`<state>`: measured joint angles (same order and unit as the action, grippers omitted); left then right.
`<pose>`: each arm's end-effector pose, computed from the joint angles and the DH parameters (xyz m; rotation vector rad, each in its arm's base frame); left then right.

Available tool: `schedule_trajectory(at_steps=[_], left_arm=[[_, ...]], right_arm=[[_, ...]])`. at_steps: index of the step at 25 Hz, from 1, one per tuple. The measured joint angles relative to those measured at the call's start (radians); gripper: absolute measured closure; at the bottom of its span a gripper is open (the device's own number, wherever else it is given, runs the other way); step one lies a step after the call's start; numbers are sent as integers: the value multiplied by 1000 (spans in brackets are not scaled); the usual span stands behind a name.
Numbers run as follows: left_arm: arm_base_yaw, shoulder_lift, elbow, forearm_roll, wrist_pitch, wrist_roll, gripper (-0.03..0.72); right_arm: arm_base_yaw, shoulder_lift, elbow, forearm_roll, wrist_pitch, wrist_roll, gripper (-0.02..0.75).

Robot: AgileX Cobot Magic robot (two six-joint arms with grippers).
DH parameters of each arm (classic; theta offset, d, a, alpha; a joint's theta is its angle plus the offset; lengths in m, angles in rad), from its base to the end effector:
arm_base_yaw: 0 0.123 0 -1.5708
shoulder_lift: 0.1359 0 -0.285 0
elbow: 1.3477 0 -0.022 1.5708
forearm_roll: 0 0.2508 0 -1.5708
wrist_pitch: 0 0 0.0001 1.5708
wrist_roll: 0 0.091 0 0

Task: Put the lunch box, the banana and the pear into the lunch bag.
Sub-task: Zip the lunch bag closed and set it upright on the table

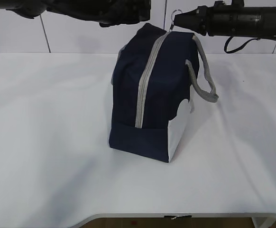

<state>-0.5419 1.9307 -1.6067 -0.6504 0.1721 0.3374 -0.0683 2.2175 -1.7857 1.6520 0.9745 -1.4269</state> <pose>0.3967 -0.2499 0.3031 0.3059 1.9777 -0.6554 0.4985 0.0412 0.2496 -0.3933 1.7655 1.0188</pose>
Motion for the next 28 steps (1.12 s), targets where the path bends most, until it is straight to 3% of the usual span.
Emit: schedule_trajectory(at_steps=[15, 25, 28], left_arm=[[0, 54, -20, -46, 10, 0, 309], [0, 71, -20, -72, -22, 0, 471], [0, 71, -20, -74, -22, 0, 567]], right_arm=[[0, 0, 0, 0, 0, 0, 731], [0, 0, 0, -2, 0, 1, 731], [0, 0, 0, -4, 0, 1, 731]])
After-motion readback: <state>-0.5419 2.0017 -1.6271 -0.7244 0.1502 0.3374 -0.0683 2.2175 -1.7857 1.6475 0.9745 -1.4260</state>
